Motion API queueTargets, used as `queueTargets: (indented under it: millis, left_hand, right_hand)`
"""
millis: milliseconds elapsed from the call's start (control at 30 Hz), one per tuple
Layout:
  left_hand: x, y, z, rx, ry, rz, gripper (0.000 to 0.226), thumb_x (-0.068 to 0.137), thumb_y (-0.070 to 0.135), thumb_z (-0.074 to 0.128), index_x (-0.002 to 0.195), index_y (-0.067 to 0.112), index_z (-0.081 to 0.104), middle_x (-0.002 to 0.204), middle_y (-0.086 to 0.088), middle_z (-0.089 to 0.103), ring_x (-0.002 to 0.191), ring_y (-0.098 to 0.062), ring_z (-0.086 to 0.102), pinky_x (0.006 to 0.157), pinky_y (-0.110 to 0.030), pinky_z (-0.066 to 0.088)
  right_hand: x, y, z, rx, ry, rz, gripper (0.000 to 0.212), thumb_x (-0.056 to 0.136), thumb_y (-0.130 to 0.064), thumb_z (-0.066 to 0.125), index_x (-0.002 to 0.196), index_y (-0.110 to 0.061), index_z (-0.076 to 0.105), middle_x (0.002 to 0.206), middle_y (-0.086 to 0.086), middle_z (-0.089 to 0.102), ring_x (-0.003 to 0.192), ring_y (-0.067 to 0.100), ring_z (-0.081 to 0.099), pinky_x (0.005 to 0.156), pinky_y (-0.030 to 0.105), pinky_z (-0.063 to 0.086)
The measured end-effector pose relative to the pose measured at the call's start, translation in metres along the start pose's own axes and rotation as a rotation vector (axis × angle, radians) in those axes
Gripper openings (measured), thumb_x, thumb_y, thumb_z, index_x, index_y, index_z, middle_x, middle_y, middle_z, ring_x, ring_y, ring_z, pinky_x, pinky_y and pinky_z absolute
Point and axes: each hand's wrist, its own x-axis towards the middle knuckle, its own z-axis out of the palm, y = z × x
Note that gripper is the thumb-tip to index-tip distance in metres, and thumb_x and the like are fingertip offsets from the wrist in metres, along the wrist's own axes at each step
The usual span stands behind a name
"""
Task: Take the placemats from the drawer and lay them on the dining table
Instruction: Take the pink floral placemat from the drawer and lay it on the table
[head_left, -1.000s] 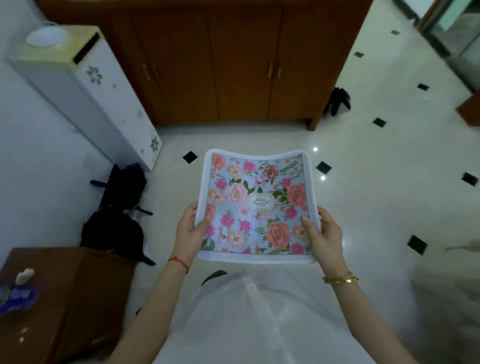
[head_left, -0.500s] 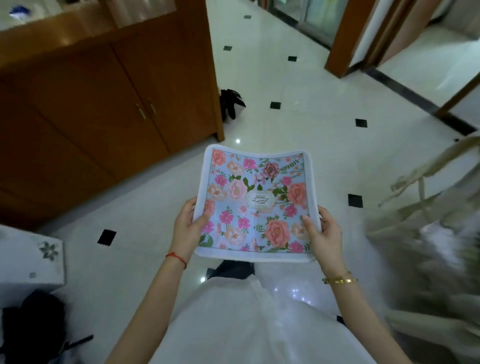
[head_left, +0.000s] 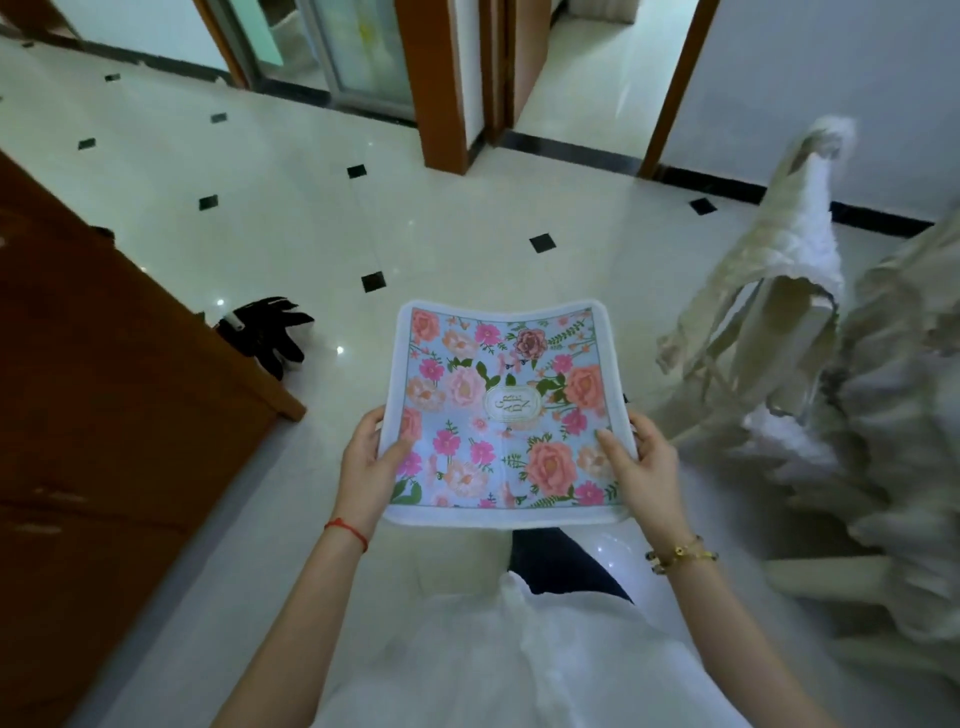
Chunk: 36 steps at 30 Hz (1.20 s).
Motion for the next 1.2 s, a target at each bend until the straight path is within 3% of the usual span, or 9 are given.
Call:
queueTargets:
  millis: [133, 300, 467, 600, 733, 933, 1100, 1200]
  left_hand:
    - [0.09, 0.026, 0.057, 0.024, -0.078, 0.013, 0.025, 0.087, 0.017, 0.067, 0.111, 0.022, 0.06, 0.108, -0.007, 0.069, 0.095, -0.028, 0.069, 0.079, -0.044, 0.059]
    - [0.19, 0.079, 0.147, 0.031, -0.159, 0.033, 0.027, 0.088, 0.016, 0.067, 0.113, 0.021, 0.06, 0.11, -0.009, 0.068, 0.096, -0.028, 0.068, 0.079, -0.045, 0.058]
    - [0.277, 0.141, 0.237, 0.013, -0.204, 0.088, 0.021, 0.087, 0.019, 0.068, 0.105, 0.028, 0.06, 0.102, -0.004, 0.069, 0.085, -0.019, 0.069, 0.066, -0.025, 0.056]
    - [0.345, 0.177, 0.296, 0.031, -0.262, 0.093, 0.021, 0.086, 0.023, 0.069, 0.103, 0.033, 0.061, 0.105, -0.004, 0.069, 0.091, -0.023, 0.069, 0.075, -0.037, 0.057]
    - [0.409, 0.204, 0.359, 0.04, -0.325, 0.115, 0.021, 0.087, 0.016, 0.067, 0.104, 0.028, 0.061, 0.103, -0.002, 0.069, 0.09, -0.021, 0.069, 0.07, -0.029, 0.057]
    - [0.517, 0.235, 0.457, 0.07, -0.427, 0.111, 0.022, 0.087, 0.023, 0.068, 0.109, 0.021, 0.062, 0.106, -0.007, 0.07, 0.091, -0.026, 0.07, 0.076, -0.042, 0.059]
    - [0.612, 0.288, 0.555, 0.082, -0.516, 0.157, 0.015, 0.089, 0.022, 0.065, 0.103, 0.026, 0.06, 0.099, 0.0, 0.069, 0.082, -0.016, 0.071, 0.065, -0.027, 0.058]
    - [0.671, 0.322, 0.617, 0.108, -0.58, 0.18, 0.016, 0.089, 0.021, 0.065, 0.104, 0.026, 0.06, 0.1, -0.001, 0.069, 0.083, -0.018, 0.071, 0.065, -0.027, 0.058]
  right_hand:
    - [0.078, -0.009, -0.015, 0.024, 0.088, -0.022, 0.018, 0.093, -0.014, 0.063, 0.11, -0.021, 0.061, 0.101, 0.003, 0.072, 0.088, 0.019, 0.073, 0.069, 0.033, 0.061]
    - [0.19, -0.041, -0.053, 0.017, 0.205, -0.028, 0.017, 0.092, -0.016, 0.064, 0.108, -0.021, 0.062, 0.101, 0.007, 0.072, 0.088, 0.021, 0.072, 0.072, 0.04, 0.061]
    - [0.304, -0.08, -0.098, 0.026, 0.248, -0.029, 0.022, 0.092, -0.021, 0.065, 0.114, -0.019, 0.061, 0.104, 0.007, 0.072, 0.089, 0.024, 0.072, 0.073, 0.046, 0.061]
    - [0.38, -0.105, -0.127, 0.028, 0.289, -0.043, 0.025, 0.092, -0.024, 0.065, 0.117, -0.02, 0.061, 0.105, 0.002, 0.072, 0.091, 0.021, 0.072, 0.075, 0.045, 0.06]
    - [0.447, -0.12, -0.152, 0.053, 0.348, -0.052, 0.026, 0.093, -0.021, 0.064, 0.119, -0.019, 0.06, 0.106, 0.002, 0.072, 0.09, 0.019, 0.072, 0.073, 0.04, 0.061]
    - [0.559, -0.128, -0.188, 0.085, 0.461, -0.056, 0.025, 0.093, -0.018, 0.063, 0.118, -0.016, 0.061, 0.108, 0.006, 0.07, 0.093, 0.021, 0.071, 0.074, 0.04, 0.06]
    - [0.672, -0.154, -0.222, 0.081, 0.555, -0.056, 0.026, 0.093, -0.019, 0.062, 0.119, -0.014, 0.059, 0.105, 0.003, 0.071, 0.09, 0.019, 0.072, 0.072, 0.037, 0.061]
    - [0.738, -0.171, -0.248, 0.084, 0.623, -0.058, 0.027, 0.094, -0.019, 0.062, 0.12, -0.015, 0.06, 0.105, 0.003, 0.071, 0.089, 0.018, 0.072, 0.072, 0.036, 0.061]
